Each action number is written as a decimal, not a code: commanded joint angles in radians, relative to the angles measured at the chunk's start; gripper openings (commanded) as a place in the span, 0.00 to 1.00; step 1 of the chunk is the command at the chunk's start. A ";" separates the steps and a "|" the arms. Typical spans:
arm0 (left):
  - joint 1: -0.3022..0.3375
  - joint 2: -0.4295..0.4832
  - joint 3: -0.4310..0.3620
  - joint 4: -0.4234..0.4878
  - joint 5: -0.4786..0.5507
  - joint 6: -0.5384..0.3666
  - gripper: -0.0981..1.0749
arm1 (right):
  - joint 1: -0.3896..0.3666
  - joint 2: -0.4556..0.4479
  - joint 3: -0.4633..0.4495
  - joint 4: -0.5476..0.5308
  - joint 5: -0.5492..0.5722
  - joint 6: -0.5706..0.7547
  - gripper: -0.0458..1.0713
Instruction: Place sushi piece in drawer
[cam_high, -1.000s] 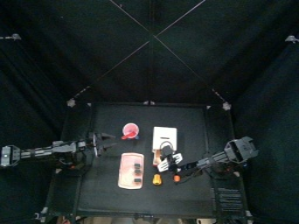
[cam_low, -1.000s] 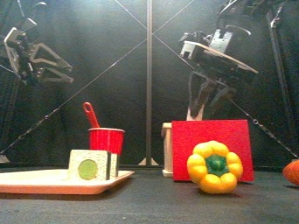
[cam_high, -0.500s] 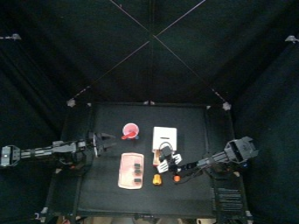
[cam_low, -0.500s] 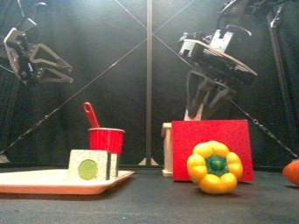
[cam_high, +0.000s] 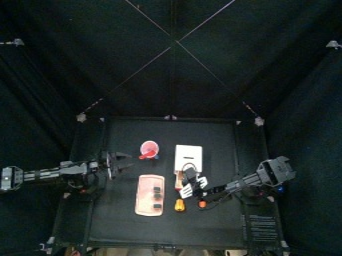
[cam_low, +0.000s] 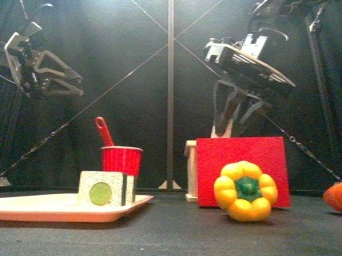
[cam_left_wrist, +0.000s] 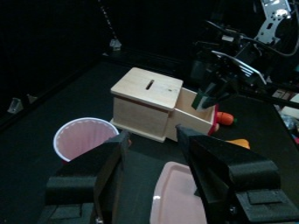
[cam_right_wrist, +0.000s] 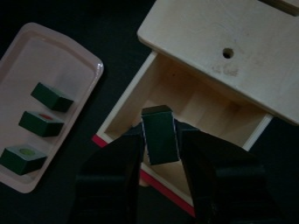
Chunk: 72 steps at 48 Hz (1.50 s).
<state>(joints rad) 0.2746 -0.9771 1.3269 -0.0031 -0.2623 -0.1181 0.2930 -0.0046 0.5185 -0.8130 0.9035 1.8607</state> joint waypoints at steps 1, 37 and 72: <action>0.006 0.003 -0.012 -0.002 -0.009 0.000 0.81 | -0.002 -0.017 -0.023 -0.003 -0.002 -0.009 0.67; 0.008 0.003 -0.011 0.000 -0.009 0.002 0.81 | -0.020 0.015 -0.029 -0.012 -0.008 -0.077 0.88; 0.008 0.003 -0.012 0.000 -0.011 0.000 0.81 | -0.023 0.015 -0.049 0.003 -0.011 -0.081 0.93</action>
<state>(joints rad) 0.2792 -0.9771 1.3269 -0.0031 -0.2638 -0.1181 0.2761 0.0276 0.4985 -0.8207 0.8958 1.7810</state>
